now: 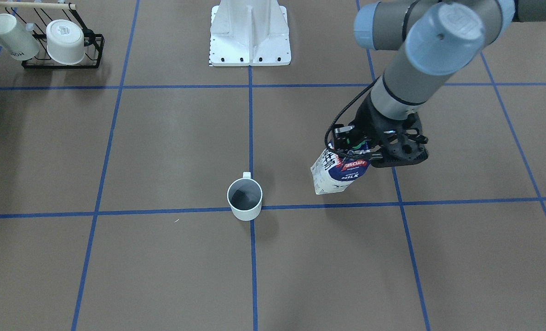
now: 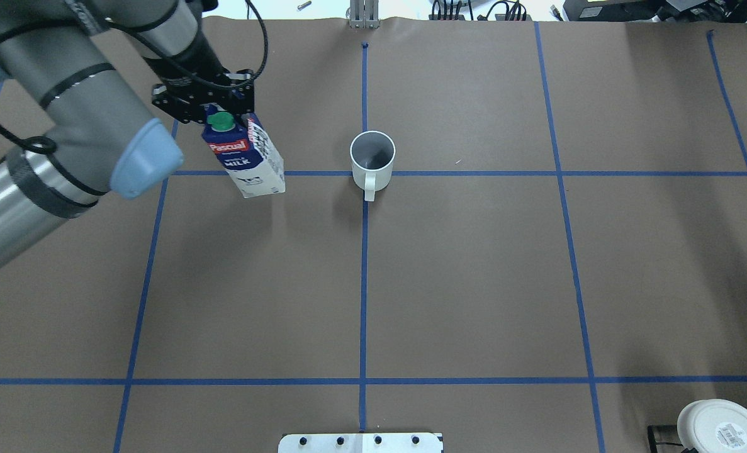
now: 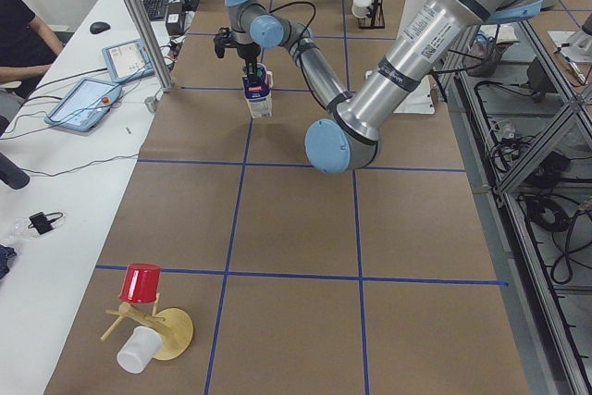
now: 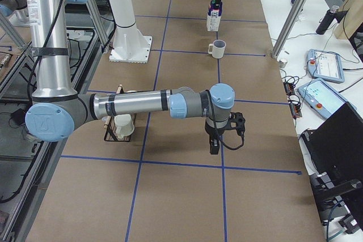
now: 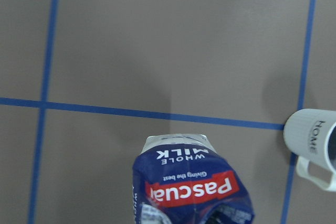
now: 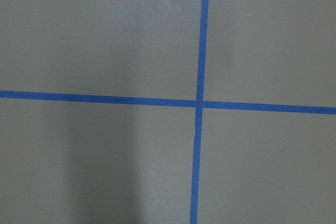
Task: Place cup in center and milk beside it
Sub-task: 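Carry the milk carton with the left gripper beside the mug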
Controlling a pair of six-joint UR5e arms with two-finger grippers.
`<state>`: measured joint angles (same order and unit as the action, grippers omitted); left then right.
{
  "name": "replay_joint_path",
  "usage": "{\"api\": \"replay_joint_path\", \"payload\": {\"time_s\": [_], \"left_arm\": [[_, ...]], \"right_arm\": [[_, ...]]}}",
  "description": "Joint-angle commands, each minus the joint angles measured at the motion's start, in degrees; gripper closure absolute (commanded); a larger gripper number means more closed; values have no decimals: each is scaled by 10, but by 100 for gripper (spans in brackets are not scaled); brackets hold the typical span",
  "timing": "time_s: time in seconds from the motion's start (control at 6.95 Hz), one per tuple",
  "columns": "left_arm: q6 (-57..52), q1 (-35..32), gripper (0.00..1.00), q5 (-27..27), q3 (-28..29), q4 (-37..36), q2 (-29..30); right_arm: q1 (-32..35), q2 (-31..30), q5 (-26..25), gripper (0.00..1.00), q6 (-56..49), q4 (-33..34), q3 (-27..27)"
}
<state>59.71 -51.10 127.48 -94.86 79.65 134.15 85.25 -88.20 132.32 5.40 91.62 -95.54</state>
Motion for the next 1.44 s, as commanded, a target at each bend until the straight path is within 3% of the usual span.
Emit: {"api": "replay_joint_path", "payload": {"time_s": [0.0, 0.58, 1.01, 1.15, 1.29], "left_arm": [[50, 37, 100, -43, 86, 16, 89], [54, 43, 100, -64, 143, 75, 103], [52, 56, 100, -72, 152, 77, 103], [52, 60, 88, -72, 152, 85, 103], [52, 66, 11, -76, 152, 92, 102]], "right_arm": [[0, -4, 16, 0, 0, 8, 0], [0, -4, 17, 0, 0, 8, -3], [0, -3, 17, 0, 0, 8, -3], [0, -3, 17, 0, 0, 8, -3], [0, -3, 17, 0, 0, 8, -2]]}}
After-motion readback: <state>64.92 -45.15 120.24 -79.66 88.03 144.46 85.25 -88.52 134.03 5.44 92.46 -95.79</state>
